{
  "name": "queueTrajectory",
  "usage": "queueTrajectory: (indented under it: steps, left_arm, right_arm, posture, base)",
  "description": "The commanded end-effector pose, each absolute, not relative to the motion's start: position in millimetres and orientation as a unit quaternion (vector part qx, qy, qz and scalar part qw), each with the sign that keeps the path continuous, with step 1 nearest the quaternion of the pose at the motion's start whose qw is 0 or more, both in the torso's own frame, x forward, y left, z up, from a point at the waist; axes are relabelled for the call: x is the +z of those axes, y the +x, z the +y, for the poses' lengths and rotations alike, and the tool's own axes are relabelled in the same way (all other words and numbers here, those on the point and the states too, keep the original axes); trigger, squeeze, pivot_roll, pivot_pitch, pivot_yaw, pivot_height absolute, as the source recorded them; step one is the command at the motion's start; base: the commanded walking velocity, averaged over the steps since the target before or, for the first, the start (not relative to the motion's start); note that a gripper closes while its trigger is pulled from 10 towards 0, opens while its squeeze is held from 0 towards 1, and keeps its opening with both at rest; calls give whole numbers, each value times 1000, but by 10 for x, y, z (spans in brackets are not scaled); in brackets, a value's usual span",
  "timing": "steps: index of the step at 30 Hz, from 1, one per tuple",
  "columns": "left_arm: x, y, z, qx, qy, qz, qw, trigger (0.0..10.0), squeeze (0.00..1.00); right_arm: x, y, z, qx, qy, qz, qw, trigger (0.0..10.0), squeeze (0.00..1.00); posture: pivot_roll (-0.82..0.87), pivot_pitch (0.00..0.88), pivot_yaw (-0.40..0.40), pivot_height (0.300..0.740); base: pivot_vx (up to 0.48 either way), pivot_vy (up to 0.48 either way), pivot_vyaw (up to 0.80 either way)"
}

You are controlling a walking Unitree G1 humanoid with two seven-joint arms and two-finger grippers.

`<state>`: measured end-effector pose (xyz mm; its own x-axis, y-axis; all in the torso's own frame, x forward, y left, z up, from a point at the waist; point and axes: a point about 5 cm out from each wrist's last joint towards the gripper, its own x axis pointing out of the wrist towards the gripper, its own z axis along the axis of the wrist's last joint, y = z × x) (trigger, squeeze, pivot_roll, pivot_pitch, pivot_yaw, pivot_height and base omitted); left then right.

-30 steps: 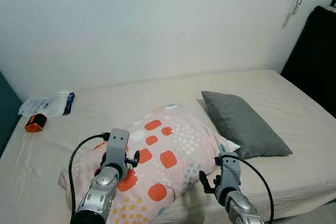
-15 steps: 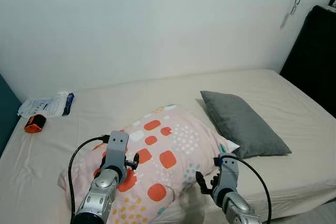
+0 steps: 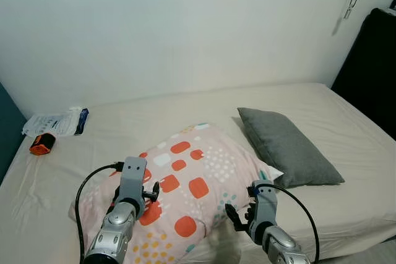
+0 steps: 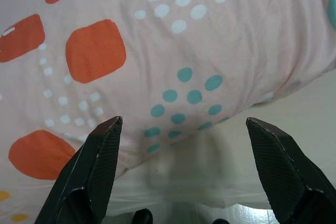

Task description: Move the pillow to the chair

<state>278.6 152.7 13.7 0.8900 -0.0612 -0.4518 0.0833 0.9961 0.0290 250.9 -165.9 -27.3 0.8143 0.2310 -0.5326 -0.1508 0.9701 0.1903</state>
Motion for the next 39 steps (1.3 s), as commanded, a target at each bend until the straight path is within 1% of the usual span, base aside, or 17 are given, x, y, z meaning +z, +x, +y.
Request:
queueTrajectory:
  steps: [1, 7, 12, 16, 17, 19, 22, 23, 24, 25, 26, 27, 28, 30, 35, 37, 39]
  left_arm:
    - [98, 2755, 1548, -37, 25, 240, 970, 10000, 0]
    - [91, 2764, 1504, -42, 23, 243, 969, 10000, 0]
    - [111, 2789, 1495, -45, 25, 240, 969, 10000, 0]
    - [128, 2822, 1465, -55, 30, 238, 969, 10000, 0]
    - [139, 2836, 1456, -53, 28, 236, 970, 10000, 0]
    - [141, 2838, 1456, -51, 27, 236, 970, 10000, 0]
    - [113, 2808, 1451, -47, 28, 239, 969, 10000, 0]
    - [109, 2798, 1452, -46, 27, 239, 969, 10000, 0]
    - [109, 2798, 1452, -46, 27, 239, 969, 10000, 0]
    - [107, 2794, 1454, -45, 26, 239, 970, 10000, 0]
    - [100, 2789, 1467, -41, 26, 240, 970, 10000, 0]
    - [100, 2789, 1467, -41, 26, 240, 970, 10000, 0]
    - [93, 2786, 1483, -35, 26, 241, 970, 10000, 0]
    - [82, 2791, 1512, -25, 28, 242, 970, 10000, 0]
    - [92, 2808, 1524, -20, 30, 240, 970, 10000, 0]
    - [125, 2845, 1545, -9, 22, 232, 972, 10000, 0]
    - [156, 2879, 1568, 6, 9, 220, 975, 10000, 0]
  right_arm:
    - [-300, 2486, -1637, 106, 63, 298, 946, 10000, 0]
    - [-361, 2445, -1664, 57, 49, 317, 945, 10000, 0]
    - [-340, 2468, -1654, 59, 44, 311, 948, 10000, 0]
    - [-279, 2538, -1758, 33, 39, 295, 954, 10000, 0]
    - [-254, 2558, -1736, 59, 39, 285, 956, 10000, 0]
    - [-249, 2559, -1721, 73, 34, 282, 956, 10000, 0]
    - [-283, 2498, -1628, 125, 19, 289, 949, 10000, 0]
    - [-324, 2478, -1676, 108, -40, 309, 944, 10000, 0]
    - [-324, 2478, -1676, 108, -40, 309, 944, 10000, 0]
    - [-347, 2468, -1723, 91, -85, 320, 939, 10000, 0]
    - [-358, 2468, -1771, 76, -108, 324, 937, 10000, 0]
    - [-358, 2468, -1771, 76, -108, 324, 937, 10000, 0]
    - [-354, 2481, -1821, 54, -110, 323, 938, 10000, 0]
    - [-339, 2509, -1874, 17, -80, 324, 942, 10000, 0]
    - [-309, 2548, -1854, 15, -43, 311, 949, 10000, 0]
    - [-220, 2624, -1799, 14, 47, 269, 962, 10000, 0]
    - [-191, 2652, -1771, 18, 58, 259, 964, 10000, 0]
  posture:
    - [27, 0, 4, 740]
    - [27, 0, 16, 740]
    - [26, 0, 23, 740]
    - [28, 0, 23, 740]
    - [29, 0, 21, 740]
    - [29, 0, 21, 740]
    - [37, 0, 11, 740]
    - [41, 0, 9, 740]
    - [41, 0, 9, 740]
    - [42, 0, 7, 740]
    - [46, 0, 1, 740]
    - [46, 0, 1, 740]
    - [50, 0, -3, 740]
    - [52, 0, -5, 740]
    - [54, 0, -2, 740]
    - [49, 0, 3, 740]
    - [47, 0, 1, 740]
  base:
    - [0, 0, 0]
    - [0, 0, 0]
    - [0, 0, 0]
    - [0, 0, 0]
    - [0, 0, 0]
    - [0, 0, 0]
    - [0, 0, 0]
    - [0, 0, 0]
    - [0, 0, 0]
    - [0, 0, 0]
    - [0, 0, 0]
    - [0, 0, 0]
    - [0, 0, 0]
    - [0, 0, 0]
    - [0, 0, 0]
    - [0, 0, 0]
    - [0, 0, 0]
